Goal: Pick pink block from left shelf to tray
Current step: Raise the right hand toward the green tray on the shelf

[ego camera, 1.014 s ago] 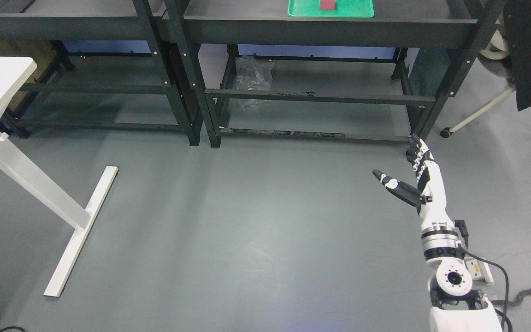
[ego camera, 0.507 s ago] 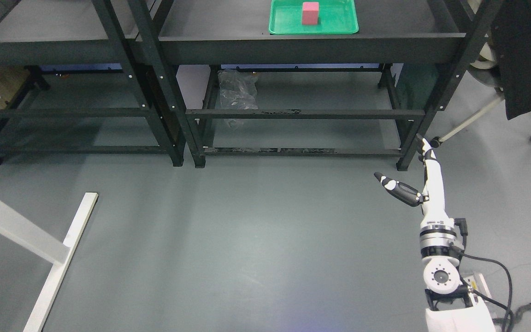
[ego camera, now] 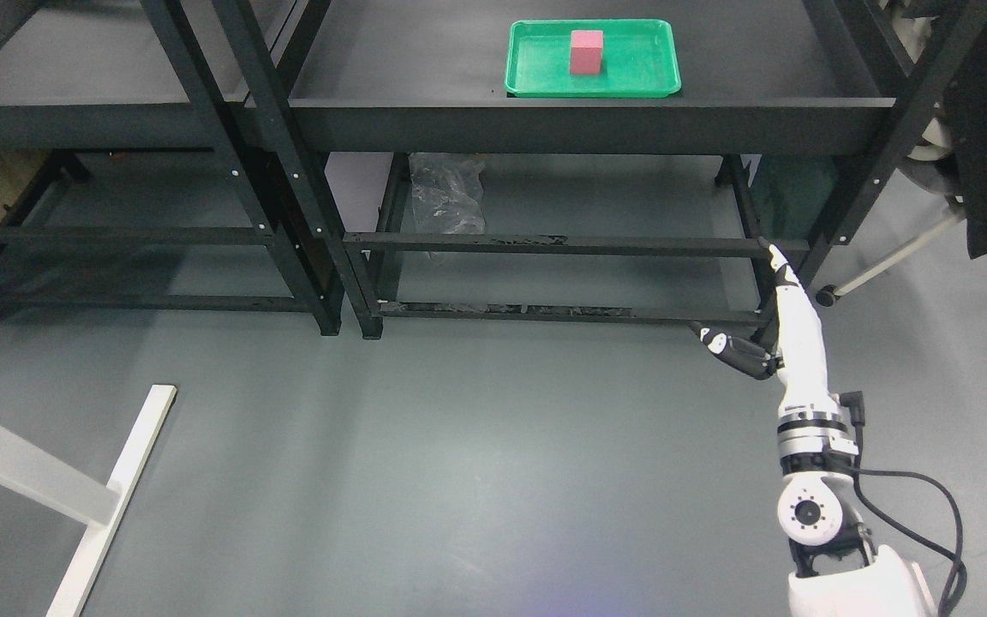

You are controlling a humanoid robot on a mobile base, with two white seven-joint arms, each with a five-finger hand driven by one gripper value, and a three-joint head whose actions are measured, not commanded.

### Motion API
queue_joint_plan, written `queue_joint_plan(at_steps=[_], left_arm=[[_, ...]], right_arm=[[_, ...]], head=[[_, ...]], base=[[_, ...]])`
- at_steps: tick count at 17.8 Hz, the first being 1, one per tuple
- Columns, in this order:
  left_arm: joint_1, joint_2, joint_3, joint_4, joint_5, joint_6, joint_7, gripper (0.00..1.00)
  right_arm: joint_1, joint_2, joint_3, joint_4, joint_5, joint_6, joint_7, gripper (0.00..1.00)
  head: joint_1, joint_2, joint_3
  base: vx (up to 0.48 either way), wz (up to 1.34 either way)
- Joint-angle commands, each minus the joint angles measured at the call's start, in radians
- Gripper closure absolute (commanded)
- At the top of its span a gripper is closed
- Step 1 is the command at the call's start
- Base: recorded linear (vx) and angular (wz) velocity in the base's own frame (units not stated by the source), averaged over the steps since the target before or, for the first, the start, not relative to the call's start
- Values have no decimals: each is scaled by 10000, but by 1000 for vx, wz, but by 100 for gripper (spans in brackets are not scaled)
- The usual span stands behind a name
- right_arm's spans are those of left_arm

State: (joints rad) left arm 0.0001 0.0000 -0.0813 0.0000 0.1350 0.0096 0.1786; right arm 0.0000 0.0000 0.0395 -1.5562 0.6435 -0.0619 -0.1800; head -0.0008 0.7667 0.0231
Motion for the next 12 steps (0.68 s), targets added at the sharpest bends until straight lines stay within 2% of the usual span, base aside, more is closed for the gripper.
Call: queue_joint_plan(at_steps=[1,3,6,9,12], left_arm=[[-292,175,0,-175,0,-4,8,0],[-292,175,0,-175,0,-4,8,0],[-292,175,0,-175,0,-4,8,0],[-292,175,0,-175,0,-4,8,0],[-292,175,0,-175,0,-4,8,0]], right_arm=[[-61,-175,-165,-483,4625,-86,-178,0],[-46,-175,-104,-468,4777,-86,-575,0],[0,-175,156,-468,6079,-56,-899,0],[31,-175,158,-483,6190,-25,-1112,0],[16,-175,188,-514,6175,-86,-2352,0]], head=[[0,0,0],[0,0,0],[0,0,0],[0,0,0],[0,0,0]], base=[[172,95],[187,79],[194,53],[230,33],[230,44]])
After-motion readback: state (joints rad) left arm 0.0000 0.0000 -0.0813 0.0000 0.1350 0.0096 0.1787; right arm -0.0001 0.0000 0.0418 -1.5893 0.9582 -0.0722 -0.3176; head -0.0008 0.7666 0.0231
